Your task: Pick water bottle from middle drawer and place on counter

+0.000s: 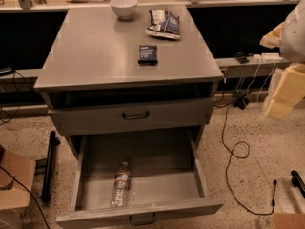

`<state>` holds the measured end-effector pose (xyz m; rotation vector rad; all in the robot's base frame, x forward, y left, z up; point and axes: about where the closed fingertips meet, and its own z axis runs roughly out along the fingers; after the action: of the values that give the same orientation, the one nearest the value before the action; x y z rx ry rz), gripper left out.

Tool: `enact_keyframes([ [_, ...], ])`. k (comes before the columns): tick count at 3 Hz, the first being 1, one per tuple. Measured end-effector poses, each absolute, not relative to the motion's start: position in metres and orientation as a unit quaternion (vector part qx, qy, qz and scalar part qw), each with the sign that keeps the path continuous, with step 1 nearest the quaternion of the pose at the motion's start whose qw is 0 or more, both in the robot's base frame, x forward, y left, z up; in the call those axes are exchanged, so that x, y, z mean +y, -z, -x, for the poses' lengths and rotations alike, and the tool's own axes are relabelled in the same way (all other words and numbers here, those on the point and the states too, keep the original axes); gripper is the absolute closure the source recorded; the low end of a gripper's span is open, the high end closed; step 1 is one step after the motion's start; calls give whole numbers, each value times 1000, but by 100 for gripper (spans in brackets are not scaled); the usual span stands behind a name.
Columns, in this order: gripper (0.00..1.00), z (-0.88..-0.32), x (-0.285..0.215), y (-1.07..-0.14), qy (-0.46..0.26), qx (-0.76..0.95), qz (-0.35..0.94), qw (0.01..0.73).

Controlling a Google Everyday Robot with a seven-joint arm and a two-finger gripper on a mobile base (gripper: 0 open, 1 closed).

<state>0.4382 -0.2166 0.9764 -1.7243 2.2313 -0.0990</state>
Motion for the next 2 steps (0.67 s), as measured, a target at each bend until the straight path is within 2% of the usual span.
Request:
enact_keyframes([
  [2, 0, -450, -205, -952, 9, 798, 581, 162],
])
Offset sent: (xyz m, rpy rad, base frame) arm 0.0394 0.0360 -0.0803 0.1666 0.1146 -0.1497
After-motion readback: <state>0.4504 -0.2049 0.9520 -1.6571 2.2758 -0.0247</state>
